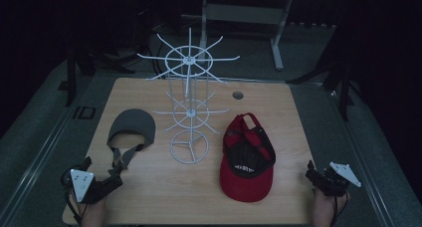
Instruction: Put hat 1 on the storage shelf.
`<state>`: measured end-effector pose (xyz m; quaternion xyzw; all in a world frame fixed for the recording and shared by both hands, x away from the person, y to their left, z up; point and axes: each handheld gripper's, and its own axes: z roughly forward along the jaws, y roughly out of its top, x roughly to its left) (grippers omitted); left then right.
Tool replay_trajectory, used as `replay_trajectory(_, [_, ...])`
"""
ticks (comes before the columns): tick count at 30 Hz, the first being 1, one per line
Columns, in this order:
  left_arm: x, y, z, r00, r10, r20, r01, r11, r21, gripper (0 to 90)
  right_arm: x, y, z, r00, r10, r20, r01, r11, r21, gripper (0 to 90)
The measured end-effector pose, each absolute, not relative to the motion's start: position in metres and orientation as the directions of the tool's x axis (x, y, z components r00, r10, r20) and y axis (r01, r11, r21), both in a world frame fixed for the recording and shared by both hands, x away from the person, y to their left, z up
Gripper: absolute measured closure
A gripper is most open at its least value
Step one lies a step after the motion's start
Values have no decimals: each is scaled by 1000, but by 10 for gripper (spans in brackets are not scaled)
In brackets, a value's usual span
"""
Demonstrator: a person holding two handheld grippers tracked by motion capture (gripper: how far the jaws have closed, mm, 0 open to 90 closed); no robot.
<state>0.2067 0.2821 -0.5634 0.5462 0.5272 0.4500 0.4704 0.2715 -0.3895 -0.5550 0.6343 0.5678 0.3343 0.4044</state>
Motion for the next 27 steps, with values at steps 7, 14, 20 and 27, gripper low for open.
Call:
replay_trajectory(7, [206, 279, -563, 57, 998, -16, 143, 8, 990, 17, 267, -391, -550, 101, 995, -6, 473, -43, 880, 137])
replay_trajectory(14, [207, 277, -562, 70, 997, -21, 139, 11, 990, 17, 263, -389, -539, 51, 999, -15, 480, -12, 877, 136])
replay_trajectory(20, [205, 277, -562, 80, 996, -33, 142, 22, 990, 17, 264, -373, -521, -44, 998, -51, 488, 66, 870, 136])
replay_trajectory(27, [205, 276, -562, 89, 995, -40, 147, 27, 989, 17, 271, -351, -501, -123, 992, -27, 501, 85, 861, 139])
